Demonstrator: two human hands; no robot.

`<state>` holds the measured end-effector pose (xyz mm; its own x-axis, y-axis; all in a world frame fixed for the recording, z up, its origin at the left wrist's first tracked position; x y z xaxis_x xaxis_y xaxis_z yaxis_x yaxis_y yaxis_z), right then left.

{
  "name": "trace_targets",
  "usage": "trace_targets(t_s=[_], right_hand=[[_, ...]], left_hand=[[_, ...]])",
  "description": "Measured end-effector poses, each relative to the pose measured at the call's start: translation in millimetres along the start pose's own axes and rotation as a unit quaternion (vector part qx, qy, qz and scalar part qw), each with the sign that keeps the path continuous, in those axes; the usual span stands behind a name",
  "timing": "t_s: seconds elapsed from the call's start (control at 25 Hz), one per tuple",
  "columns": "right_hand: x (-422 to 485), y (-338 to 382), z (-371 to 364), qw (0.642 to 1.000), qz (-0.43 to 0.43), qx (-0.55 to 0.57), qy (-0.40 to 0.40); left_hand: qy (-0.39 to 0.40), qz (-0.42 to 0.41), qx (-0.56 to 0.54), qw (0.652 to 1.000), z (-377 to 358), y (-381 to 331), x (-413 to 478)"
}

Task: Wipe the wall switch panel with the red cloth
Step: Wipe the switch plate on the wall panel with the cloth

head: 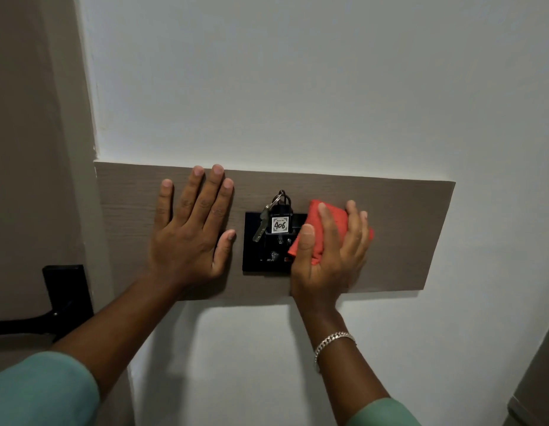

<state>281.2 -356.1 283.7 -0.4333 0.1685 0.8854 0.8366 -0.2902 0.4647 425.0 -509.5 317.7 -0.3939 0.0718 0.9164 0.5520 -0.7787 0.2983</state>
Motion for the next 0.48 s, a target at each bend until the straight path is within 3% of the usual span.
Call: trace_targets(t_s=[0.12, 0.28, 0.4, 0.48], right_hand=[[-25, 2, 0, 0.992, 0.119, -0.017, 0.031], [-15, -10, 0, 1.0, -0.005, 0.019, 0.019], [-20, 10, -3, 0.986, 0.158, -0.034, 0.037], [-11, 5, -2, 0.985, 0.173, -0.013, 0.026]], left_hand=[[0.001, 0.002, -0.01, 1.0, -1, 2, 0], [0.0, 0.001, -0.005, 1.0, 0, 1, -1], [0.002, 0.003, -0.007, 1.0, 0, 1, -1], [0.002, 0.006, -0.003, 1.0, 1, 0, -1]])
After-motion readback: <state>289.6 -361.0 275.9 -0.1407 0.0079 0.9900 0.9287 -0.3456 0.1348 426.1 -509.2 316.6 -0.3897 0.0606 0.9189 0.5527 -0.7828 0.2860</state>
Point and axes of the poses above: each hand's wrist, its own x-axis towards the middle knuckle, its own z-axis out of the back of the hand, y = z × x, the point moved 7 cm from there along x, towards the middle knuckle, and after that the axes turned 6 degrees about -x, right-handed, at the moved point
